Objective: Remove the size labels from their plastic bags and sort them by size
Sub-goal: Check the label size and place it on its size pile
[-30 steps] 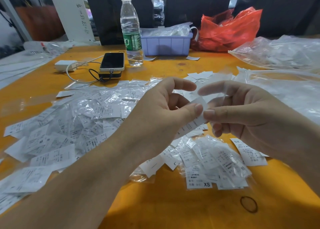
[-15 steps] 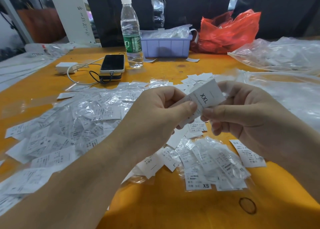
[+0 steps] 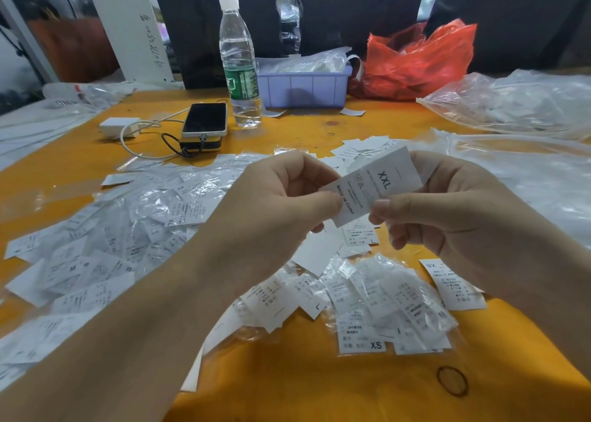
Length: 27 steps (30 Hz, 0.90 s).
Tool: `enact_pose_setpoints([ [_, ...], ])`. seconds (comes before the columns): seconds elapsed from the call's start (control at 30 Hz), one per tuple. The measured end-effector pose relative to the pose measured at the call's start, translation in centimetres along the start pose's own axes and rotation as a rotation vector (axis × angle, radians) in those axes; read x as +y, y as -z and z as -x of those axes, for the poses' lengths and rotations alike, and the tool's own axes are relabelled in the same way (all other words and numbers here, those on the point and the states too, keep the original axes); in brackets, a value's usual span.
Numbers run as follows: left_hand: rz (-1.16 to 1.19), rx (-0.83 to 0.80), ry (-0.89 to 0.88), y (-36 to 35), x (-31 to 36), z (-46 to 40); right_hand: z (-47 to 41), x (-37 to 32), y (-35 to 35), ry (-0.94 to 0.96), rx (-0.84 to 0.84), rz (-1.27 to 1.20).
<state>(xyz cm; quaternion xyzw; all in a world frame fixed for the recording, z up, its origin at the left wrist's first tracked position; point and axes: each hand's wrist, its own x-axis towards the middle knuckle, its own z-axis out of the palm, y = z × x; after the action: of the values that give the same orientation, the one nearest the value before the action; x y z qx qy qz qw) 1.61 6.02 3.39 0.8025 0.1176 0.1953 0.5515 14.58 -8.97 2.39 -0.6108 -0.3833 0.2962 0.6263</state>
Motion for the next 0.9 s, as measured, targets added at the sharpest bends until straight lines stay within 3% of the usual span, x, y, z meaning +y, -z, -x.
enact_pose_setpoints([
  [0.27,-0.13,0.028,-0.116,-0.9,-0.12,0.44,0.09,0.38,-0.29,0.016,-0.043,0.008],
  [0.7,-0.126,0.004,-0.136,-0.98,-0.4,0.51,0.04,0.65,-0.18,-0.054,-0.079,0.018],
  [0.9,-0.122,-0.004,-0.118,-0.57,-0.81,0.42,-0.32,0.36,0.2,-0.034,-0.042,-0.097],
])
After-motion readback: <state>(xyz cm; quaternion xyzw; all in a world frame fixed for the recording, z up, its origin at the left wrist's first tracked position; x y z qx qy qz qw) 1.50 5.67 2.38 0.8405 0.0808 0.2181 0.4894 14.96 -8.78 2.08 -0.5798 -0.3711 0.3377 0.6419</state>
